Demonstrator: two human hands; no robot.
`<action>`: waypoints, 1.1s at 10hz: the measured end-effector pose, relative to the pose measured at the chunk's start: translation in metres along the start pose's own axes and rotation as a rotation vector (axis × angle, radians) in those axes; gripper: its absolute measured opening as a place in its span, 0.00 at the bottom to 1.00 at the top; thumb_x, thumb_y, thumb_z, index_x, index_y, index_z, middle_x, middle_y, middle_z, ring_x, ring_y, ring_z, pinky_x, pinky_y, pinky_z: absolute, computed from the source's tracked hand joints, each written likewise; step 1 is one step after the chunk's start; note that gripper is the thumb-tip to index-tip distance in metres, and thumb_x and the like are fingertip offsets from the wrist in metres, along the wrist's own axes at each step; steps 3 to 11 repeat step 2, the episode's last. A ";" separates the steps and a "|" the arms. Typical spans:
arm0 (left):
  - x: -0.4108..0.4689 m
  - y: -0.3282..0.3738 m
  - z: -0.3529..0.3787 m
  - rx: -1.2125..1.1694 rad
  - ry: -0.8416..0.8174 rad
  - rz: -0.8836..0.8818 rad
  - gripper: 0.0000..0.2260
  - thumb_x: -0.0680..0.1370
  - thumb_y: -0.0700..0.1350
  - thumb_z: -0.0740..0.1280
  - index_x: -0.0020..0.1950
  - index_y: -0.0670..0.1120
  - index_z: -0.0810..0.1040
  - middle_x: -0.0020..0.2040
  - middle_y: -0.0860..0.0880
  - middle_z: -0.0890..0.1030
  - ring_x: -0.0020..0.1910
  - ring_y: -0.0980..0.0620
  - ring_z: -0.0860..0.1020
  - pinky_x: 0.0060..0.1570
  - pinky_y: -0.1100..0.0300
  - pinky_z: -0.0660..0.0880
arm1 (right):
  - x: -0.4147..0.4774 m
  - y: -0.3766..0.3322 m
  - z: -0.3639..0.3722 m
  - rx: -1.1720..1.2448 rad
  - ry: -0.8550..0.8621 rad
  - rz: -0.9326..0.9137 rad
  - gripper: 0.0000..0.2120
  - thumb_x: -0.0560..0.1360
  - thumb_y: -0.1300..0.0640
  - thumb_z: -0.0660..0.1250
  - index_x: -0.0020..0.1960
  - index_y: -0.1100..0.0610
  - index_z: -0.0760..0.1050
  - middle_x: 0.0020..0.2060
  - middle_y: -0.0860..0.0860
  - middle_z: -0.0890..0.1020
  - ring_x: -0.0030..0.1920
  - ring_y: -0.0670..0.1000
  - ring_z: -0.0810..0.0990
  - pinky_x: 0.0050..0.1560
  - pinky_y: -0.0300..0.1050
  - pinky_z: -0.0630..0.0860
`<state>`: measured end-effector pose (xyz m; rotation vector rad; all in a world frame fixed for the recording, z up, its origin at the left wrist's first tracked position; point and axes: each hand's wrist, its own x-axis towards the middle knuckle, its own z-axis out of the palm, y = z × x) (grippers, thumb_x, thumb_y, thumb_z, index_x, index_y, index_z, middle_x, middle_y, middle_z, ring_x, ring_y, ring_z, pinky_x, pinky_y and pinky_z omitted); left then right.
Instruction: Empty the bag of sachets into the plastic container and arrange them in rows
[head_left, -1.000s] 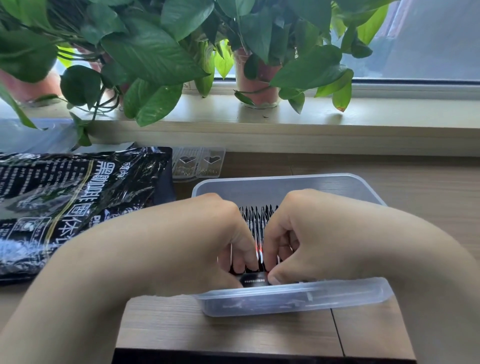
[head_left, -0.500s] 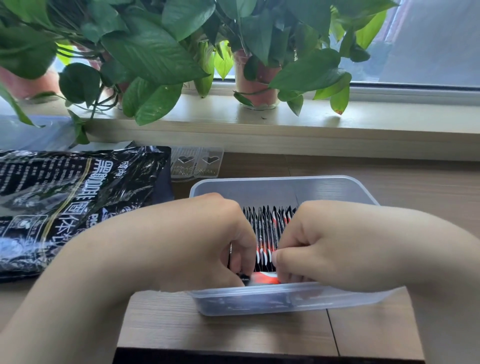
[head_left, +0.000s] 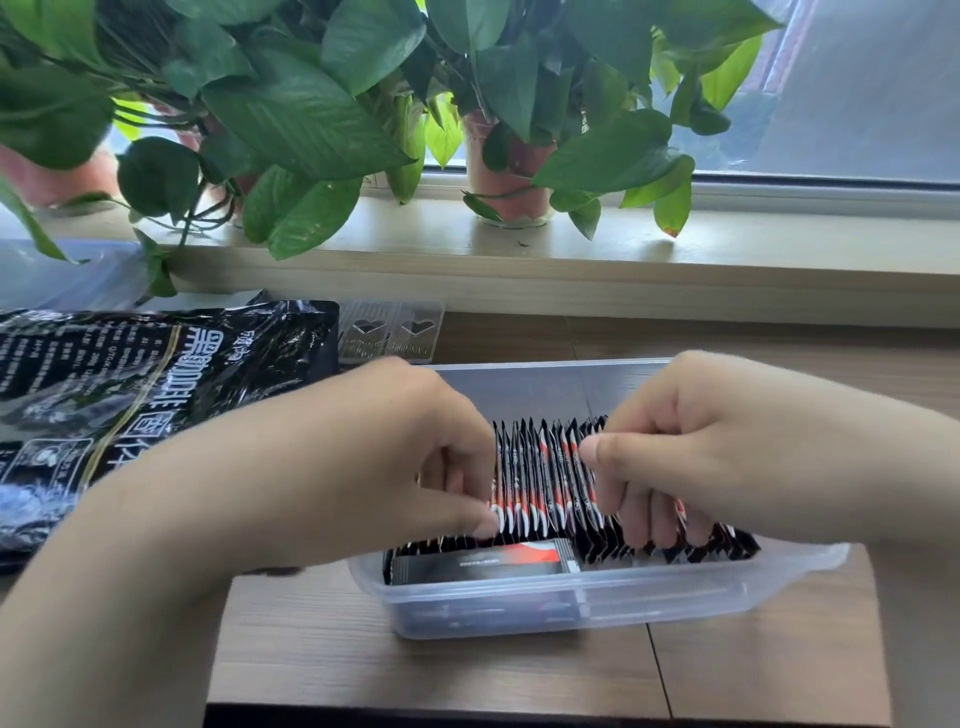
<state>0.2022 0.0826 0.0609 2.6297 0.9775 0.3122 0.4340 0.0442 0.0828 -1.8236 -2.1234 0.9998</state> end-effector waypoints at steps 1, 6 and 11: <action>-0.004 0.003 -0.010 0.014 0.240 0.004 0.12 0.75 0.58 0.71 0.36 0.52 0.81 0.32 0.55 0.79 0.31 0.62 0.77 0.30 0.72 0.69 | -0.002 0.003 -0.008 0.039 0.106 -0.046 0.17 0.72 0.43 0.61 0.37 0.51 0.83 0.31 0.48 0.86 0.27 0.43 0.82 0.30 0.36 0.77; -0.006 0.010 -0.013 0.044 0.426 -0.052 0.09 0.75 0.55 0.67 0.38 0.53 0.81 0.36 0.57 0.78 0.35 0.64 0.75 0.35 0.71 0.66 | -0.008 0.007 -0.011 0.033 0.279 -0.137 0.14 0.72 0.43 0.62 0.39 0.49 0.83 0.33 0.47 0.86 0.31 0.47 0.83 0.37 0.49 0.83; -0.006 0.010 -0.013 0.044 0.426 -0.052 0.09 0.75 0.55 0.67 0.38 0.53 0.81 0.36 0.57 0.78 0.35 0.64 0.75 0.35 0.71 0.66 | -0.008 0.007 -0.011 0.033 0.279 -0.137 0.14 0.72 0.43 0.62 0.39 0.49 0.83 0.33 0.47 0.86 0.31 0.47 0.83 0.37 0.49 0.83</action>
